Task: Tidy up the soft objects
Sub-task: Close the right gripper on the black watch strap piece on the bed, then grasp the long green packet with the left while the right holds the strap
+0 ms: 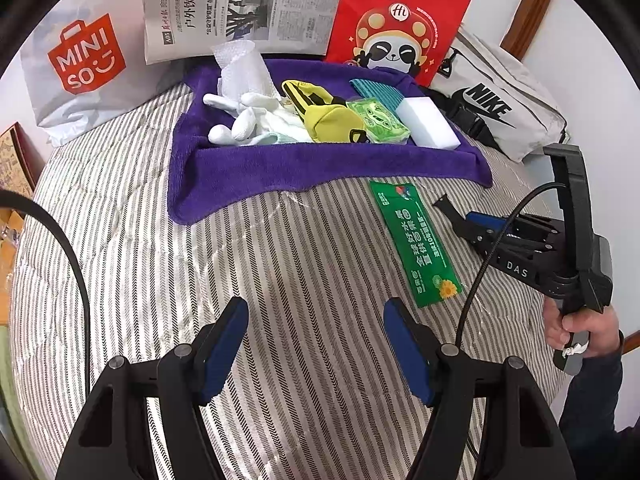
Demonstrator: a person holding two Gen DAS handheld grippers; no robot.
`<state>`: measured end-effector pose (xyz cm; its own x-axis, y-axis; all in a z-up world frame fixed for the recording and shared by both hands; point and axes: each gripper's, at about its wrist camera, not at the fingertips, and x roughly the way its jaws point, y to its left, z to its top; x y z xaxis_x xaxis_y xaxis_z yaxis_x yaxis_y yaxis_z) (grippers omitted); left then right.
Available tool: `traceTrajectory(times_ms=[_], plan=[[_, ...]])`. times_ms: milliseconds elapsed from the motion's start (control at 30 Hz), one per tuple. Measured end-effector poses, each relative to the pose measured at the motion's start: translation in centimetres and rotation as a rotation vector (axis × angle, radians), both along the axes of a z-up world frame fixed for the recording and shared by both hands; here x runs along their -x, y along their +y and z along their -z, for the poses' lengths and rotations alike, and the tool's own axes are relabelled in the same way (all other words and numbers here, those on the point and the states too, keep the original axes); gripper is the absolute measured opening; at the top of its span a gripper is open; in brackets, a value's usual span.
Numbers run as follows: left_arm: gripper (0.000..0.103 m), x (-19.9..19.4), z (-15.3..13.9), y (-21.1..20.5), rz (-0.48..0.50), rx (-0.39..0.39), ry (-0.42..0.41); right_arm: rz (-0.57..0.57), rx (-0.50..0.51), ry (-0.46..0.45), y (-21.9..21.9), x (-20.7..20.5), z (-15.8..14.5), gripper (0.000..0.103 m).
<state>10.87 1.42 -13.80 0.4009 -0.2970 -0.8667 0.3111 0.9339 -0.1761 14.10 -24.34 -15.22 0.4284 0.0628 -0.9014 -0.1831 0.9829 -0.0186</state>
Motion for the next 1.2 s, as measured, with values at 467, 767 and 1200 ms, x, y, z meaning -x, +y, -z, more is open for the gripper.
traceTrajectory(times_ms=[467, 767, 1200], plan=[[0.068, -0.1, 0.0, -0.9, 0.004, 0.014, 0.001, 0.03, -0.085, -0.017, -2.2, 0.5, -2.2, 0.021], [0.068, -1.0, 1.0, -5.0, 0.057, 0.028, 0.012, 0.061, -0.079, -0.013, -5.2, 1.7, -2.8, 0.02], [0.068, -2.9, 3.7, -11.5, 0.03, -0.009, 0.039, 0.159, -0.095, -0.038, -10.6, 3.9, -3.4, 0.02]])
